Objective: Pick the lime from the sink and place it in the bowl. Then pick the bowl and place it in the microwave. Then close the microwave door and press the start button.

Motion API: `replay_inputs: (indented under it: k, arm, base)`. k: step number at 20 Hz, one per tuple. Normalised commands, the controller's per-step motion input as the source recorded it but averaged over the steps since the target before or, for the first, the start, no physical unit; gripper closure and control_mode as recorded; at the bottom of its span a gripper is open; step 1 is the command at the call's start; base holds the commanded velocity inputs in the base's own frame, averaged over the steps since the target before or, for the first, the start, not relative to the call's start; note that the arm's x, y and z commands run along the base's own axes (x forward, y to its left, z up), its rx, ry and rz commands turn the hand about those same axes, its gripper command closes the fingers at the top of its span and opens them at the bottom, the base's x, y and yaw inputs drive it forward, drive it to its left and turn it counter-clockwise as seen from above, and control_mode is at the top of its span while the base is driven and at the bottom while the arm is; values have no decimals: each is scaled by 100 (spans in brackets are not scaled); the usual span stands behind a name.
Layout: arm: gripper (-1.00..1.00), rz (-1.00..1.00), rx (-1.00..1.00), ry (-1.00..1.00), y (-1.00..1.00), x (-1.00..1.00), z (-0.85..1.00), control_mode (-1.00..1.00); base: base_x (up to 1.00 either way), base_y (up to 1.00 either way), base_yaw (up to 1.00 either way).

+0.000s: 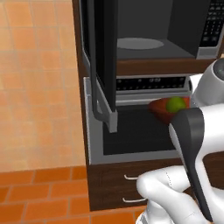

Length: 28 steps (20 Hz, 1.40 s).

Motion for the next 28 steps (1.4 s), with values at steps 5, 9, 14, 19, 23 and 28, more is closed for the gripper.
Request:
replay_inputs:
  k: [5,9,14,19,23,28]
  arm:
    - [100,0,0,0,0,0,0,100]
    - [100,0,0,0,0,0,0,100]
    - [100,0,0,0,0,0,0,100]
    - [100,0,0,-34,0,10,94,-100]
    - [100,4,1,-32,2,92,96,-100]
    - [100,0,1,-17,8,100,71,-100]
  base:
    - [31,0,-6]
    - [4,-5,-3]
    - [20,-6,0]
    - [0,0,0]
    - [0,0,0]
    - [0,0,0]
